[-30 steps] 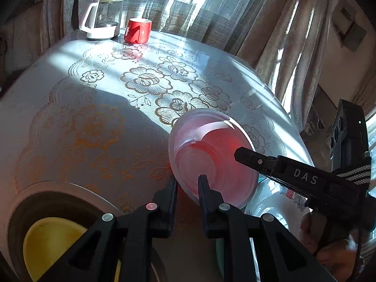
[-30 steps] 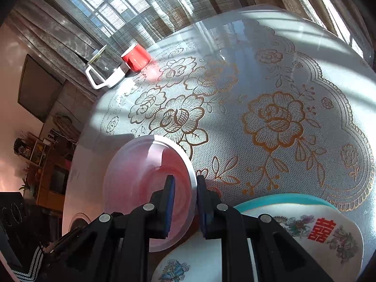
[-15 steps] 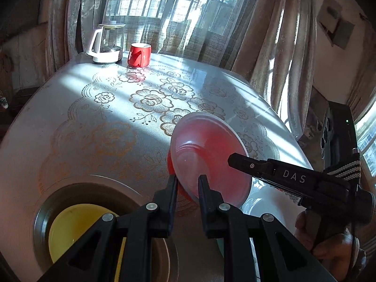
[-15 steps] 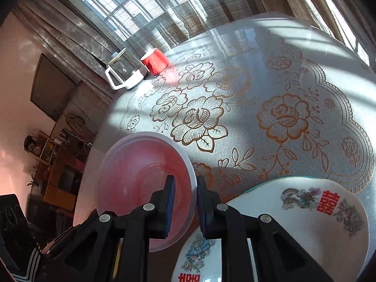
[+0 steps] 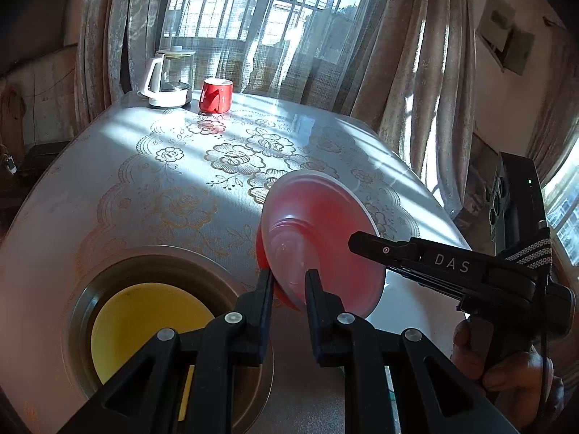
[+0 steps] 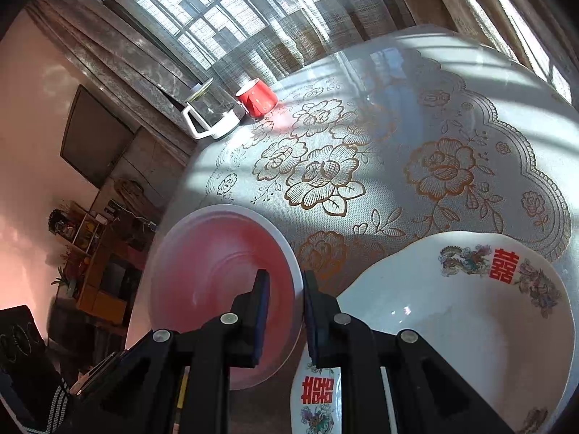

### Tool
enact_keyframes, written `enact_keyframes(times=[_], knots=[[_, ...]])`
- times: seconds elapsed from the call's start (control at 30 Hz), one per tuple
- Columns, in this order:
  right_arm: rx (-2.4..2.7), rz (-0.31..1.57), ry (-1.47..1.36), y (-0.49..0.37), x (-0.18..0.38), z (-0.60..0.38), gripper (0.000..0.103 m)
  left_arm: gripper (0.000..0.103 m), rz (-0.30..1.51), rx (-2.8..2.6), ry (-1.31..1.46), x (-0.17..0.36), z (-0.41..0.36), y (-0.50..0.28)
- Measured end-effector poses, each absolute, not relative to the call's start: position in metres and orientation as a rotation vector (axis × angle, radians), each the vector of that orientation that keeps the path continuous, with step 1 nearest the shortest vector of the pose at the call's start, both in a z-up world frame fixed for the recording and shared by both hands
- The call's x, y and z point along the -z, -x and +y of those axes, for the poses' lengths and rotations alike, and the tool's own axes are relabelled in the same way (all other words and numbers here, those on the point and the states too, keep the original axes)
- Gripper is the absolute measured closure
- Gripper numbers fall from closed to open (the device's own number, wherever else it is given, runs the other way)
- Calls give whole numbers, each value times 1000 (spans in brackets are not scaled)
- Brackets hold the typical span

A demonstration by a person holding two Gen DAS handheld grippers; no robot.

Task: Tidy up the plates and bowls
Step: 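Carry the red bowl with the right gripper over the steel basin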

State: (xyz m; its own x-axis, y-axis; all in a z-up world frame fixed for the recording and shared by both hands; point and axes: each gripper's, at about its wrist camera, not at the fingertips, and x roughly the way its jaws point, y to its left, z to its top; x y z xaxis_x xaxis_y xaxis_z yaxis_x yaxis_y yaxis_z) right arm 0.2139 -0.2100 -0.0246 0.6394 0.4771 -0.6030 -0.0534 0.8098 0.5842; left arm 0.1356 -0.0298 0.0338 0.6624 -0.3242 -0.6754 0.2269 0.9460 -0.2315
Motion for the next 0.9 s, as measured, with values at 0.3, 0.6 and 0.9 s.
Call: enact_keyframes(times=[0.3,0.6,0.9], knots=[[-332,820,-564,-195,24,-205,85,85,782,318,143,-35,-22,-120],[-356,817,-555,-181,22,-189,85,85,772,302,163,-36,-6,-103],[-399,810,-517,-171,13,-164,85,85,760,274,203,-37,20,-87]])
